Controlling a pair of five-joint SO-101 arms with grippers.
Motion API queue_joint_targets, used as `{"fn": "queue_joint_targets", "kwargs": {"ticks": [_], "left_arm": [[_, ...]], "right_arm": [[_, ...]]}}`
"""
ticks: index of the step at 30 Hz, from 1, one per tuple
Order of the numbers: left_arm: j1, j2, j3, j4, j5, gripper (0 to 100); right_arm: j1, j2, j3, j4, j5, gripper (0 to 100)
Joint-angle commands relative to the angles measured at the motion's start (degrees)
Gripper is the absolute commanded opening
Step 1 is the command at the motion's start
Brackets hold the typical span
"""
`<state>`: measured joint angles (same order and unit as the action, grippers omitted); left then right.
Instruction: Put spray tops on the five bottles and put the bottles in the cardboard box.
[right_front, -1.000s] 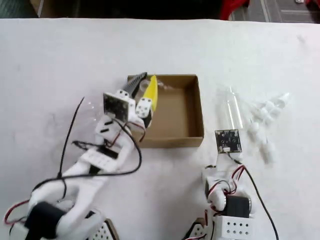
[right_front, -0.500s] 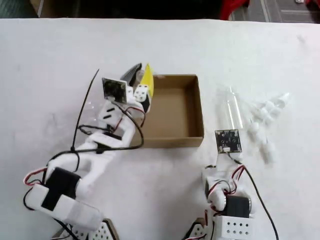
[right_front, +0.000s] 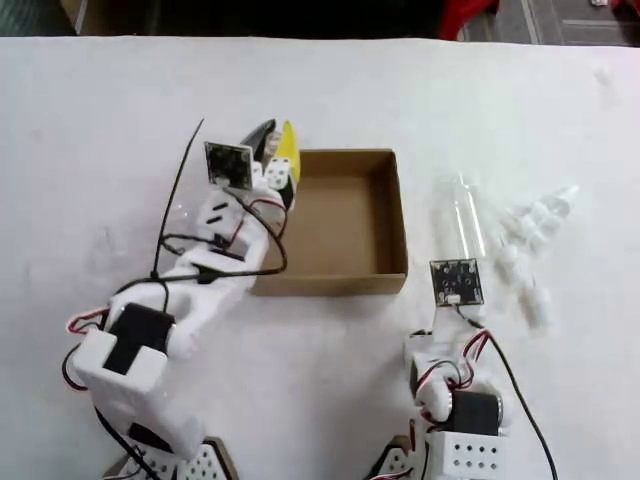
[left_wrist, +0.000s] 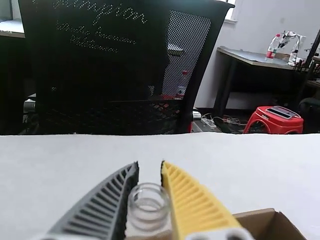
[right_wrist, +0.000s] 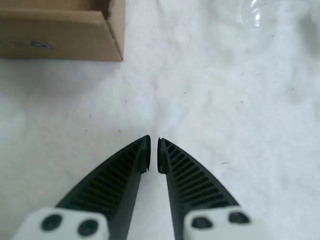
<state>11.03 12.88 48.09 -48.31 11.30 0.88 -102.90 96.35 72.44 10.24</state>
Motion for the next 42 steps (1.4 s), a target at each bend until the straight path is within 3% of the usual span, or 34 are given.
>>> {"fn": "queue_joint_targets", "kwargs": {"ticks": [1, 17, 26, 35, 39, 42], "left_arm": [[-1.1, -0.6, -3.0, -1.8, 0.3, 2], [-1.2, -0.6, -2.5, -1.5, 0.3, 3], [-0.7, -0.6, -1.5, 1.8, 0.9, 29], [-0.4, -2.4, -1.0, 1.6, 1.0, 24], [-0.6, -10.1, 1.2, 2.1, 5.4, 24], [-0.5, -17.9, 3.1, 8.0, 5.9, 24]], "right_arm": [[0.5, -0.3, 0.5, 0.3, -0.3, 1.6], [0.5, -0.3, 0.5, 0.3, -0.3, 1.6], [0.5, -0.3, 0.5, 0.3, -0.3, 1.6], [0.5, -0.3, 0.5, 0.3, -0.3, 1.6], [0.5, -0.3, 0.5, 0.3, -0.3, 1.6], [0.5, -0.3, 0.5, 0.3, -0.3, 1.6]]}}
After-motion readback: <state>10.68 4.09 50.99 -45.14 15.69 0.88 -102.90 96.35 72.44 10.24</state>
